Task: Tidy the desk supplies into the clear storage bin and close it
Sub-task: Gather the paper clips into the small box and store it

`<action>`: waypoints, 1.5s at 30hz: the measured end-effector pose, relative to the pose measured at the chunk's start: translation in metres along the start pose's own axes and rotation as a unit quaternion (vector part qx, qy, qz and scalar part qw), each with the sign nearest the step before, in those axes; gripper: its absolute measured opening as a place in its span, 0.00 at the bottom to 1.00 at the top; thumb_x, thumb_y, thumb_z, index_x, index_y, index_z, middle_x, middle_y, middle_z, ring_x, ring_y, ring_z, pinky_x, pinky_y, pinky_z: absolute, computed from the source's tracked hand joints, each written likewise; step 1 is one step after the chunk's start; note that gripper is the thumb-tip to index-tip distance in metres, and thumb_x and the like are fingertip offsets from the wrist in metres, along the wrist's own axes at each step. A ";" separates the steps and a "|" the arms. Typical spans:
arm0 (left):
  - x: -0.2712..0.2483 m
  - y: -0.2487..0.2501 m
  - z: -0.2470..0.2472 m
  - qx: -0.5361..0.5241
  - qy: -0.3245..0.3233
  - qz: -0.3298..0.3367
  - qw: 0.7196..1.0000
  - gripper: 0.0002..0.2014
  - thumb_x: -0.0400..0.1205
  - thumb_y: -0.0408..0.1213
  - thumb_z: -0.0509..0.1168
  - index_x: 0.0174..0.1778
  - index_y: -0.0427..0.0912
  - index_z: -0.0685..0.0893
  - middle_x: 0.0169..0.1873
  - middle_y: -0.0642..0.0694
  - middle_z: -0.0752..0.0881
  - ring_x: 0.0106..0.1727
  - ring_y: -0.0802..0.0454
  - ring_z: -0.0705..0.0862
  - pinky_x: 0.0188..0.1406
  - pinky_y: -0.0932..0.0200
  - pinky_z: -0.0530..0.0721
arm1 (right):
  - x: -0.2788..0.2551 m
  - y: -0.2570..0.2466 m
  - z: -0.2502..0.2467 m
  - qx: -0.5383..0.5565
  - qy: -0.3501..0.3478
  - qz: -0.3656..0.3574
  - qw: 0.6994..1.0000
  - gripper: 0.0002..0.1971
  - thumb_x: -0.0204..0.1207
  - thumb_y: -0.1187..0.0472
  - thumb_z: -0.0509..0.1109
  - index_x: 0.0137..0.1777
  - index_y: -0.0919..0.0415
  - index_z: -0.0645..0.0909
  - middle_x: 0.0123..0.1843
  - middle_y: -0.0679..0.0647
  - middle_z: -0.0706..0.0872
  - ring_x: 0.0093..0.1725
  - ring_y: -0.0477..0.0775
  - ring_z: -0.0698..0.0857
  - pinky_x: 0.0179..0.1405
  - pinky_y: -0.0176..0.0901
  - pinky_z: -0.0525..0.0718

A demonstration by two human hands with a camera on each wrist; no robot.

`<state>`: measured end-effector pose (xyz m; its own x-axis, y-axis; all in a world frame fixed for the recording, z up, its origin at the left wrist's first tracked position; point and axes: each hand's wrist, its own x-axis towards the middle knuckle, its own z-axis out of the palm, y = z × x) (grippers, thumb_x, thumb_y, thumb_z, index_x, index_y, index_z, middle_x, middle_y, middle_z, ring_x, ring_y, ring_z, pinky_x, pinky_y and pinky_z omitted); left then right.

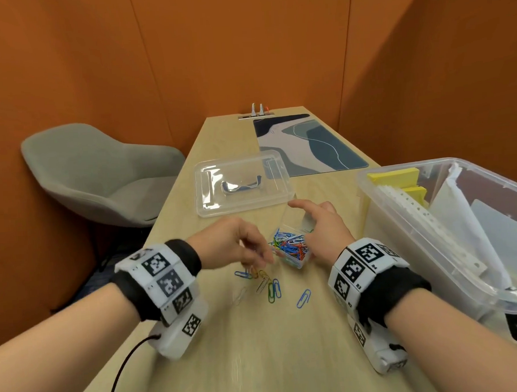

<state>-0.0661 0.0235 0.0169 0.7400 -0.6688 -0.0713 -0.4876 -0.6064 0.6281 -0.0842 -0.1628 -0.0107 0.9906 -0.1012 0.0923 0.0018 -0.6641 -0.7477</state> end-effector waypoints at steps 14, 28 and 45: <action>0.003 0.004 -0.011 0.067 0.160 -0.030 0.984 0.13 0.74 0.45 0.72 0.54 0.49 0.85 0.49 0.53 0.86 0.49 0.55 0.84 0.39 0.77 0.76 | 0.001 0.001 0.002 0.008 -0.028 -0.037 0.999 0.34 0.73 0.79 0.60 0.73 0.44 0.72 0.54 0.51 0.66 0.51 0.49 0.71 0.47 0.28 0.74; 0.004 -0.015 0.035 0.118 0.014 -0.094 0.988 0.13 0.76 0.36 0.71 0.57 0.42 0.87 0.45 0.48 0.87 0.36 0.62 0.78 0.36 0.81 0.72 | 0.001 0.002 -0.001 -0.006 0.028 0.003 1.000 0.36 0.73 0.80 0.58 0.74 0.44 0.70 0.56 0.51 0.65 0.48 0.50 0.72 0.46 0.37 0.76; 0.009 0.008 0.063 0.151 0.018 -0.037 0.988 0.10 0.77 0.43 0.68 0.50 0.42 0.82 0.46 0.49 0.72 0.46 0.53 0.73 0.46 0.68 0.68 | 0.002 0.003 -0.002 0.002 0.060 0.012 0.998 0.36 0.72 0.81 0.58 0.74 0.44 0.70 0.55 0.51 0.65 0.48 0.50 0.73 0.50 0.38 0.78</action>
<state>-0.0925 -0.0145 -0.0272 0.7924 -0.6050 -0.0774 -0.5433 -0.7578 0.3614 -0.0821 -0.1661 -0.0114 0.9669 -0.2051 0.1517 -0.0212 -0.6572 -0.7534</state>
